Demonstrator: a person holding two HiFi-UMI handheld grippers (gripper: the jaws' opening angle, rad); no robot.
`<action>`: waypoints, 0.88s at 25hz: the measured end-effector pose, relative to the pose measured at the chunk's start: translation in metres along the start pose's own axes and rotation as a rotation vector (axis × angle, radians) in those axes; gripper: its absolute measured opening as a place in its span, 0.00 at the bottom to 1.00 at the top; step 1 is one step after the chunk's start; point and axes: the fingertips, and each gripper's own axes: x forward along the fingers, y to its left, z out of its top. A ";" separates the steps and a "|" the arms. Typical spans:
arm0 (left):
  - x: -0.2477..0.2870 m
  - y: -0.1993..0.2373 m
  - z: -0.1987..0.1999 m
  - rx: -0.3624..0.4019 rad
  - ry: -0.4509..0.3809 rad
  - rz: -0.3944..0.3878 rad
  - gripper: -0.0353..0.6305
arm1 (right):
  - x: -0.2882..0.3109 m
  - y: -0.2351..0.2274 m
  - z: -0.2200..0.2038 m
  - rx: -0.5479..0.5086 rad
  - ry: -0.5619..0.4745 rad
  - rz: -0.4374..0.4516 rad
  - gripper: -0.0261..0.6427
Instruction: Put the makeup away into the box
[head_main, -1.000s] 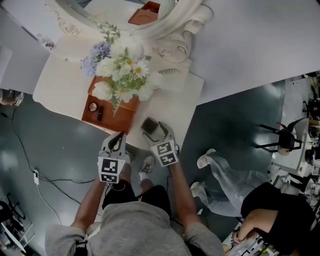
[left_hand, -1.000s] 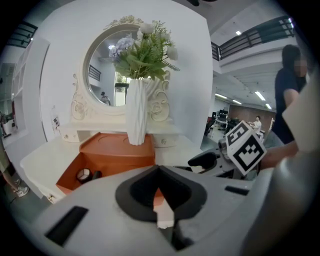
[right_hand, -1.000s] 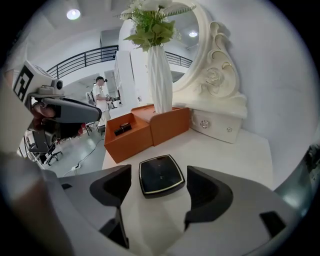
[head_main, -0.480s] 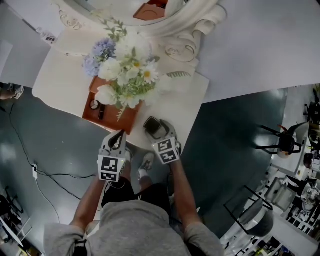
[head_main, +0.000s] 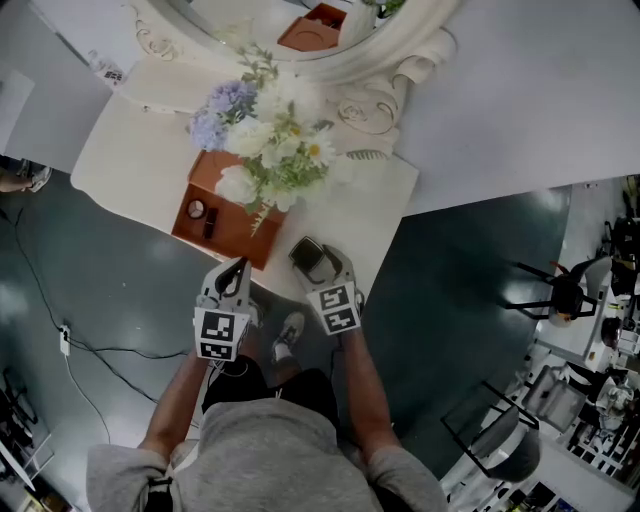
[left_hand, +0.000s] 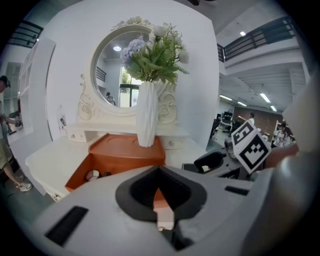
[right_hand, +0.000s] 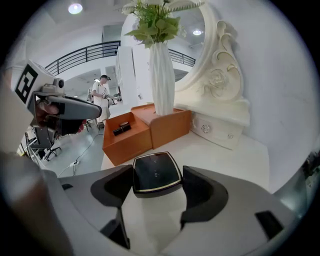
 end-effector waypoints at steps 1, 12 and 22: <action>-0.003 0.001 0.002 0.000 -0.005 0.005 0.05 | -0.004 0.001 0.005 -0.003 -0.011 -0.003 0.53; -0.036 0.016 0.026 -0.003 -0.080 0.052 0.05 | -0.033 0.033 0.069 -0.071 -0.127 0.014 0.53; -0.069 0.061 0.028 -0.037 -0.109 0.135 0.05 | -0.012 0.081 0.113 -0.133 -0.146 0.089 0.53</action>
